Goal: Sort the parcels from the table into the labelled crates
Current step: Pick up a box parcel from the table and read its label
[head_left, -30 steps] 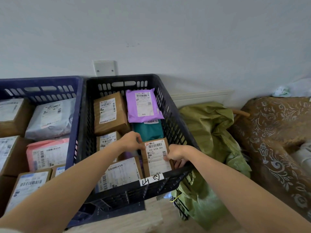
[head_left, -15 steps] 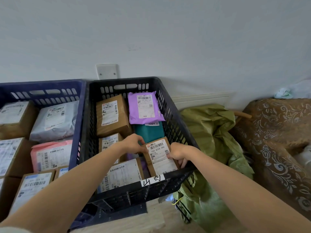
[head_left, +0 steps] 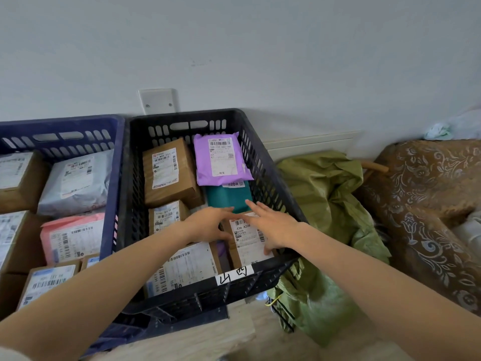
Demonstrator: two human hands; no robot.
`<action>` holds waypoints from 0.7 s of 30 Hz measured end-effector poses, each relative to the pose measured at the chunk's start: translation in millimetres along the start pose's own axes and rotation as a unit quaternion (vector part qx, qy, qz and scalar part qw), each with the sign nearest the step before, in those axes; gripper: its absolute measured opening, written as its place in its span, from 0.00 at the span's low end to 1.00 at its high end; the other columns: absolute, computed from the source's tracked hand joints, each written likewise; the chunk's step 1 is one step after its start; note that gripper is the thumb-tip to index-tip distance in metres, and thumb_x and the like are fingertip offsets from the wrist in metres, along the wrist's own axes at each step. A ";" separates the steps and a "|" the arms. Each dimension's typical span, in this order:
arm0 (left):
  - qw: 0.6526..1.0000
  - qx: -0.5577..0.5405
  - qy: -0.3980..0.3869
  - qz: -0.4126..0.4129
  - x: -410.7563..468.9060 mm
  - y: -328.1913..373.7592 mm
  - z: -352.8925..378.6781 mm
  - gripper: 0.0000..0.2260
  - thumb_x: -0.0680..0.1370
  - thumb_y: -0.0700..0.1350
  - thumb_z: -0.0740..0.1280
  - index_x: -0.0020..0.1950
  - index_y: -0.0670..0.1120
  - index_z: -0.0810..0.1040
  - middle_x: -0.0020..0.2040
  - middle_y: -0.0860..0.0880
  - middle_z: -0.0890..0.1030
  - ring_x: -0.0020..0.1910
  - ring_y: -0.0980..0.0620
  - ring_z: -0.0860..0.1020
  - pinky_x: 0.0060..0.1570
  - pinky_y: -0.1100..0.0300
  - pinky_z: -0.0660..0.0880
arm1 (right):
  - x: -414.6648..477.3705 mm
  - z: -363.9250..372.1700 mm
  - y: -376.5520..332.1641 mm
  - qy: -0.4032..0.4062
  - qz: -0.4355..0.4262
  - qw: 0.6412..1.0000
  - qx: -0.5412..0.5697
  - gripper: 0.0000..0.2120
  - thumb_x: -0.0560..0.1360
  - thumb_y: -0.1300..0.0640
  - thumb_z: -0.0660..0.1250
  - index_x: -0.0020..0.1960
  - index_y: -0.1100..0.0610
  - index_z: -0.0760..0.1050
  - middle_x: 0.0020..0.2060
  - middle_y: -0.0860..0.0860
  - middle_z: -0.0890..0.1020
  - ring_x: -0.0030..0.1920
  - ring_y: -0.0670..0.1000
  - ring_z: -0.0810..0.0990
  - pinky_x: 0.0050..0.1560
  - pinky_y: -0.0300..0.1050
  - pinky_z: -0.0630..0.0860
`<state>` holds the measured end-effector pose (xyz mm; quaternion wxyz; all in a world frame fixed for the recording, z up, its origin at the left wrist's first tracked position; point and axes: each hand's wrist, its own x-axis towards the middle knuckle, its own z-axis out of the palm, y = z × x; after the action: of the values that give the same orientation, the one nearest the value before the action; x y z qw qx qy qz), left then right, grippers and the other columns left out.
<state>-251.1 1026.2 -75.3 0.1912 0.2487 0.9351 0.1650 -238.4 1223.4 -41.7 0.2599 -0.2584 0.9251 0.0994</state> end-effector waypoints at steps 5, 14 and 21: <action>0.988 0.118 -0.066 0.072 -16.6 14.7 -7.6 0.20 0.78 0.54 0.65 0.70 0.61 0.70 0.77 0.56 0.59 0.70 0.51 0.68 0.62 0.50 0.73 | -1.7 1.6 -1.7 -0.017 -0.032 0.999 -0.020 0.48 0.69 0.57 0.76 0.79 0.49 0.50 0.79 0.54 0.48 0.75 0.60 0.60 0.68 0.54 0.67; 0.965 0.186 -0.169 0.077 -10.4 20.5 2.6 0.18 0.81 0.56 0.58 0.70 0.59 0.71 0.78 0.52 0.56 0.75 0.46 0.59 0.66 0.50 0.68 | 9.4 5.4 -3.0 -0.070 -0.011 0.997 0.011 0.50 0.70 0.63 0.75 0.79 0.44 0.45 0.78 0.53 0.44 0.73 0.64 0.62 0.66 0.55 0.71; 0.964 0.178 -0.186 0.064 1.3 15.2 12.2 0.18 0.81 0.57 0.55 0.70 0.58 0.71 0.79 0.51 0.54 0.77 0.46 0.54 0.70 0.47 0.62 | 15.2 11.1 0.0 -0.100 -0.001 0.993 0.059 0.53 0.70 0.66 0.74 0.78 0.42 0.41 0.78 0.50 0.39 0.75 0.62 0.57 0.63 0.53 0.75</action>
<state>-240.7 1042.0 -80.2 0.3033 0.3648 0.8794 -0.0408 -244.8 1220.4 -59.1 0.3659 -0.2322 0.8985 0.0699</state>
